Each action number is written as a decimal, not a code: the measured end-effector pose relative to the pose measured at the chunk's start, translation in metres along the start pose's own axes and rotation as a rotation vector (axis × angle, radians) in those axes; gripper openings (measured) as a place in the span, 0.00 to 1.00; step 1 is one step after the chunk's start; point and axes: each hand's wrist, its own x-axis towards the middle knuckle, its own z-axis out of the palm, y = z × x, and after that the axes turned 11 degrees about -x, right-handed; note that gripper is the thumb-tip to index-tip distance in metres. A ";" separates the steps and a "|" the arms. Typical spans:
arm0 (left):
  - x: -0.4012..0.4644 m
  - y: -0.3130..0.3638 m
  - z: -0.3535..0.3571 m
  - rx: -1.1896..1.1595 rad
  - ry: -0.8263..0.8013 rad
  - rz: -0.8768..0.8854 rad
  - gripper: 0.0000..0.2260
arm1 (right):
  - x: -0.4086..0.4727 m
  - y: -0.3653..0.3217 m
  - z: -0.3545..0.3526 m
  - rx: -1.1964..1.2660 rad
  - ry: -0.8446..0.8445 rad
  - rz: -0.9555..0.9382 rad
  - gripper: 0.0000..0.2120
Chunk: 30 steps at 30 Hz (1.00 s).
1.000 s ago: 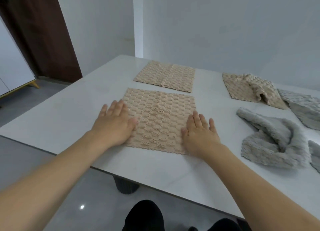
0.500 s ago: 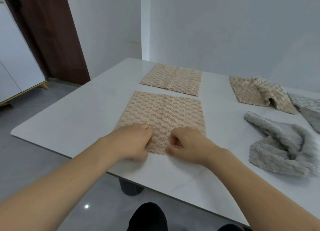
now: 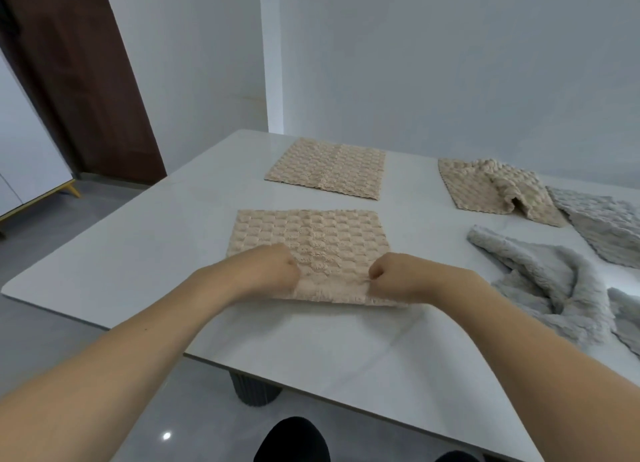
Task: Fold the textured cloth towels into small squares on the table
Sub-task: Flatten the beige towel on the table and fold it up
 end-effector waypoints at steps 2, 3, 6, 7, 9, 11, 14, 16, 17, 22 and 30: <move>0.004 -0.004 -0.013 0.018 0.077 0.039 0.14 | 0.004 0.011 -0.008 0.082 0.052 0.023 0.09; 0.006 -0.008 -0.020 0.037 0.120 0.052 0.14 | 0.006 0.016 -0.012 0.107 0.090 0.035 0.09; 0.016 -0.017 -0.038 0.079 0.255 0.061 0.13 | 0.019 0.025 -0.022 0.219 0.247 0.061 0.12; 0.022 -0.019 -0.043 0.069 0.292 0.062 0.13 | 0.024 0.026 -0.025 0.314 0.277 0.052 0.14; 0.035 -0.022 -0.049 0.015 0.327 0.067 0.12 | 0.037 0.029 -0.029 0.566 0.267 -0.015 0.11; 0.053 -0.026 -0.053 -0.038 0.335 0.053 0.12 | 0.053 0.032 -0.030 0.752 0.217 -0.079 0.06; 0.082 -0.034 -0.054 -0.060 0.392 0.009 0.12 | 0.081 0.034 -0.024 0.840 0.229 -0.079 0.06; 0.102 -0.037 -0.053 -0.010 0.435 -0.019 0.12 | 0.100 0.031 -0.019 0.819 0.352 -0.015 0.09; 0.110 -0.039 -0.050 0.033 0.450 -0.023 0.12 | 0.110 0.030 -0.015 0.785 0.439 0.041 0.11; 0.138 -0.060 -0.037 0.136 0.550 0.019 0.11 | 0.149 0.035 0.004 0.525 0.770 0.139 0.13; 0.145 -0.069 -0.035 0.120 0.513 0.068 0.07 | 0.171 0.047 0.003 0.257 0.691 0.132 0.04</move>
